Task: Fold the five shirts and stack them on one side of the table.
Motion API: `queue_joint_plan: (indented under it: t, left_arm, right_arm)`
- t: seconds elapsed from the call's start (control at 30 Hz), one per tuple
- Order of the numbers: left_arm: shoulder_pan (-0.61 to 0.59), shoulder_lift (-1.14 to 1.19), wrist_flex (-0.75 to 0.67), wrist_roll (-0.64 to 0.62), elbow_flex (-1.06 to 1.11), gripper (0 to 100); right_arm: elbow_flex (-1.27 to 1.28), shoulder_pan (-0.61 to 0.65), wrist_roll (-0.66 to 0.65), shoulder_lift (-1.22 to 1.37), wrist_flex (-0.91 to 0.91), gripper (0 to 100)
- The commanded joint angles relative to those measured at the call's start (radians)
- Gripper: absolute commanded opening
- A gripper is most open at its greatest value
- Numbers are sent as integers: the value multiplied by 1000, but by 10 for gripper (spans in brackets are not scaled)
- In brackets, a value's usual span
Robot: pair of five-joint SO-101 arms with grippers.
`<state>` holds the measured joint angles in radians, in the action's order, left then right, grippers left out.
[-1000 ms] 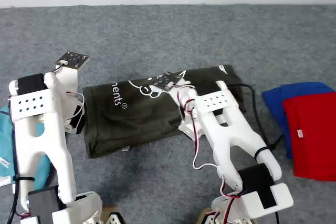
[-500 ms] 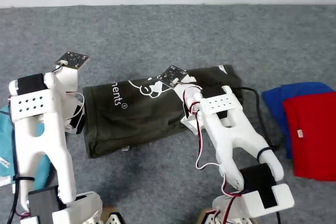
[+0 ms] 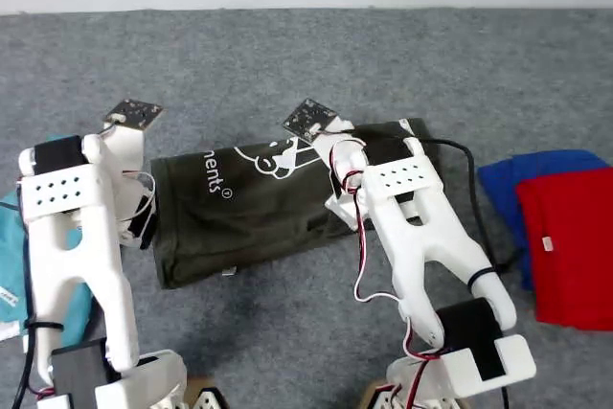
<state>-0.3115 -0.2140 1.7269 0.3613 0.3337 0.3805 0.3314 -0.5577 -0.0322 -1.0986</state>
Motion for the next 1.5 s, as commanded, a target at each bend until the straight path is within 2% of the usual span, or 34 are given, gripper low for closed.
queue_joint_plan:
  t: [0.0,0.17,0.43,0.6,0.77,0.97,1.23,1.33,1.47]
  left_arm:
    - [2,-32,-5,9,2,66]
    - [2,-32,-5,9,2,66]
    - [2,-32,-5,9,2,66]
    - [2,-32,-5,9,2,66]
    - [-2,-34,-37,-5,-2,67]
    - [0,-21,-98,-212,-96,70]
    - [3,178,-216,-531,-101,178]
    - [0,273,-229,-585,-105,194]
    - [0,368,-229,-592,-165,193]
  right_arm:
    - [35,8,-8,-5,102,248]
    - [124,19,-8,-5,260,248]
    - [212,156,-8,73,380,248]
    - [184,154,-9,127,375,248]
    - [60,124,-9,5,220,248]
    - [-86,76,-9,-191,-25,248]
    - [-12,-31,-9,-294,-88,248]
    - [26,-62,-9,-326,-88,248]
    - [58,-77,-9,-349,-88,248]
